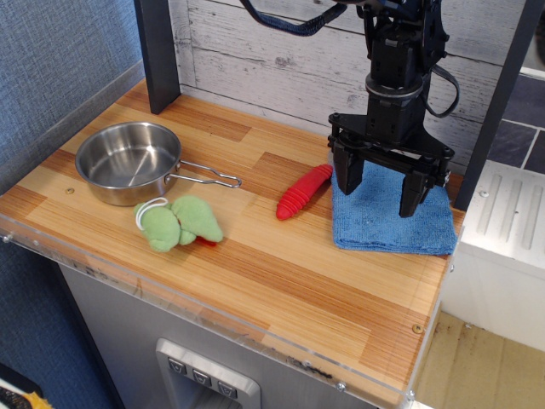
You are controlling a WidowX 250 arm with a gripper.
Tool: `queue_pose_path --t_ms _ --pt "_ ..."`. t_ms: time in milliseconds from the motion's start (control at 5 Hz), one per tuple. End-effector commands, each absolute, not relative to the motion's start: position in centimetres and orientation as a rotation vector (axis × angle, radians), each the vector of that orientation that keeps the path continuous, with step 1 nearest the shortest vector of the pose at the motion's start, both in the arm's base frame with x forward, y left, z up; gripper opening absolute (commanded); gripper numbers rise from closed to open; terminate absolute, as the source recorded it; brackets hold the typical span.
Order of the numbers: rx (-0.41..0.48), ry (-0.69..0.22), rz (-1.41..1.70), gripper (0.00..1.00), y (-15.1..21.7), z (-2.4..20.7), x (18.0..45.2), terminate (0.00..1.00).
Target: PICK UP THE SPOON AND PUT ON THE BLUE TOWEL
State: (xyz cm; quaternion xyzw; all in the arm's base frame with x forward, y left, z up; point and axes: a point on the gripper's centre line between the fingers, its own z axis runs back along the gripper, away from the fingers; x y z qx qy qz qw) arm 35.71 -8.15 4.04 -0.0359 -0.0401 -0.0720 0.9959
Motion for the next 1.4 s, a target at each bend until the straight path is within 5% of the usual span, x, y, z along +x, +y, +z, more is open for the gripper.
queue_pose_path --t_ms 0,600,1200 --pt "-0.072 -0.08 -0.144 1.0 -8.1 4.0 35.7 0.0" --pt "-0.03 -0.184 -0.071 1.0 -3.7 7.6 35.9 0.0" --pt "0.068 -0.154 -0.041 1.0 -0.3 4.8 35.9 0.0"
